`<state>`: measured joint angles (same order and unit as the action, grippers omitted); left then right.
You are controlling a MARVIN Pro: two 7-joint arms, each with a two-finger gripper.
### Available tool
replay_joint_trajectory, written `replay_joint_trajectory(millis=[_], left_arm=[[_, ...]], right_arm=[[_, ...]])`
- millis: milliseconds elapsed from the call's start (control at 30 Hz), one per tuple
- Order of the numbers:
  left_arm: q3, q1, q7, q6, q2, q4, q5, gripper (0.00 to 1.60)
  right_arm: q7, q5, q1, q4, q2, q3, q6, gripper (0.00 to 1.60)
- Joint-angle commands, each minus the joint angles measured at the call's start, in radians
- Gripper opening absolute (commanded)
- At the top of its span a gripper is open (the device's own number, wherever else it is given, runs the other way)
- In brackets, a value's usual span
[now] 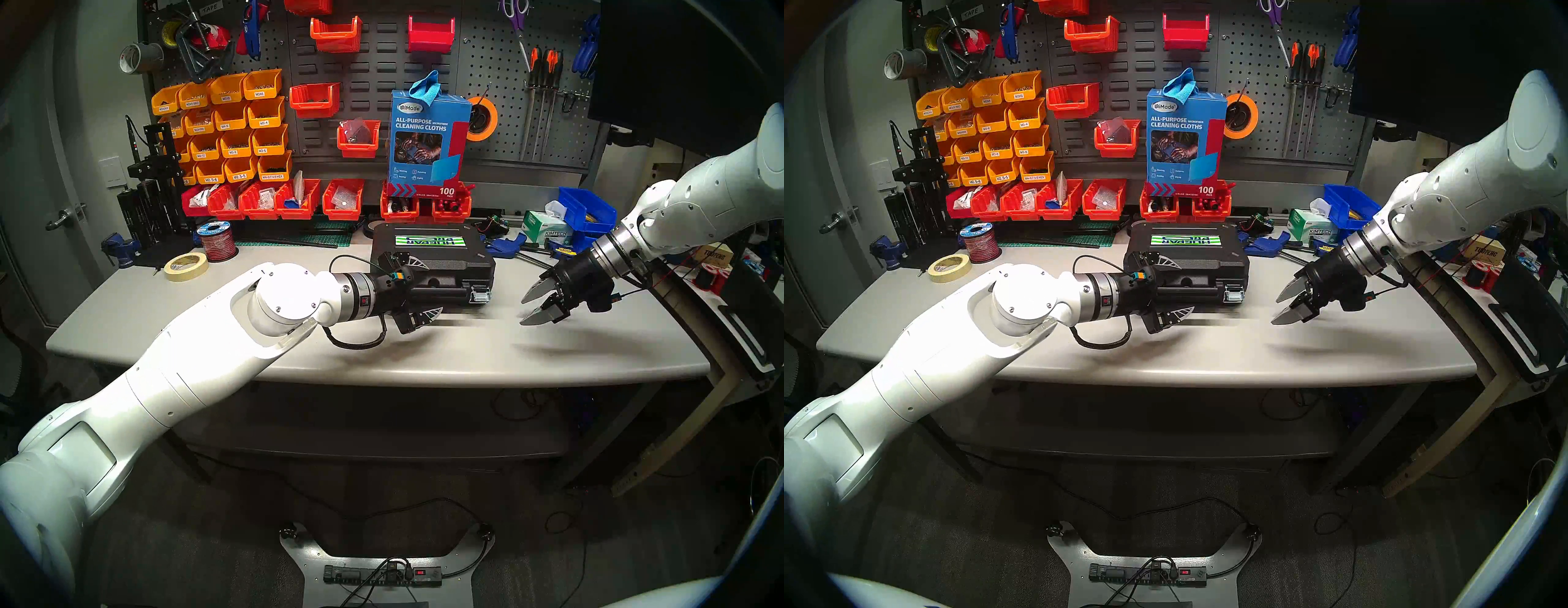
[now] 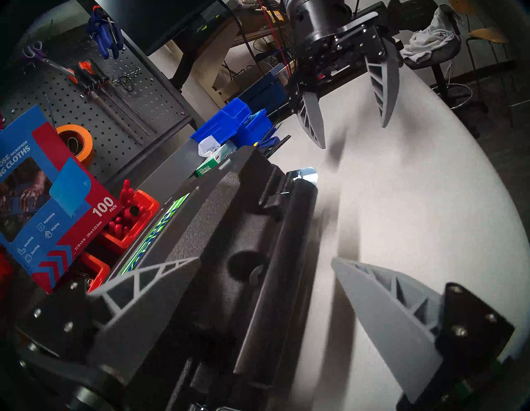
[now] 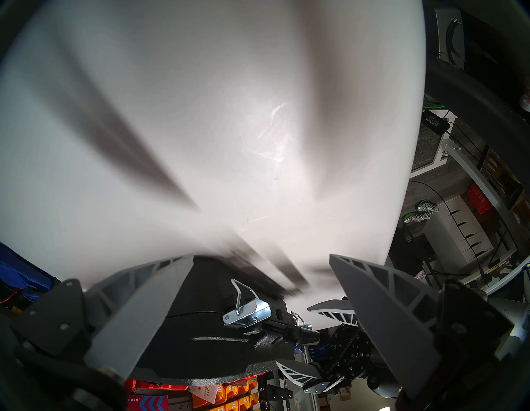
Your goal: Open the tool box
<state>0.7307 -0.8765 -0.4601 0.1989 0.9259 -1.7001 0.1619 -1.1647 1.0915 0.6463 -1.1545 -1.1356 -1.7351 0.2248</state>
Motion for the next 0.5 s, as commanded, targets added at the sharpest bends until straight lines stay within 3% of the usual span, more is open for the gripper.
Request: replay_joint_trajectory(millis=[0, 233, 467], left_arm=[[0.007, 0.025, 0.004, 0.013, 0.032, -0.001, 0.004, 0.00], [0.006, 0.035, -0.023, 0.005, 0.027, 0.001, 0.002, 0.00], [0.072, 0.084, -0.062, 0.014, 0.019, -0.030, 0.050, 0.00]], right_arm=[[0.002, 0.002, 0.008, 0.001, -0.002, -0.001, 0.002, 1.60], [0.002, 0.002, 0.008, 0.001, -0.002, -0.001, 0.002, 1.60], [0.001, 0.001, 0.007, 0.002, -0.002, 0.000, 0.001, 1.60]])
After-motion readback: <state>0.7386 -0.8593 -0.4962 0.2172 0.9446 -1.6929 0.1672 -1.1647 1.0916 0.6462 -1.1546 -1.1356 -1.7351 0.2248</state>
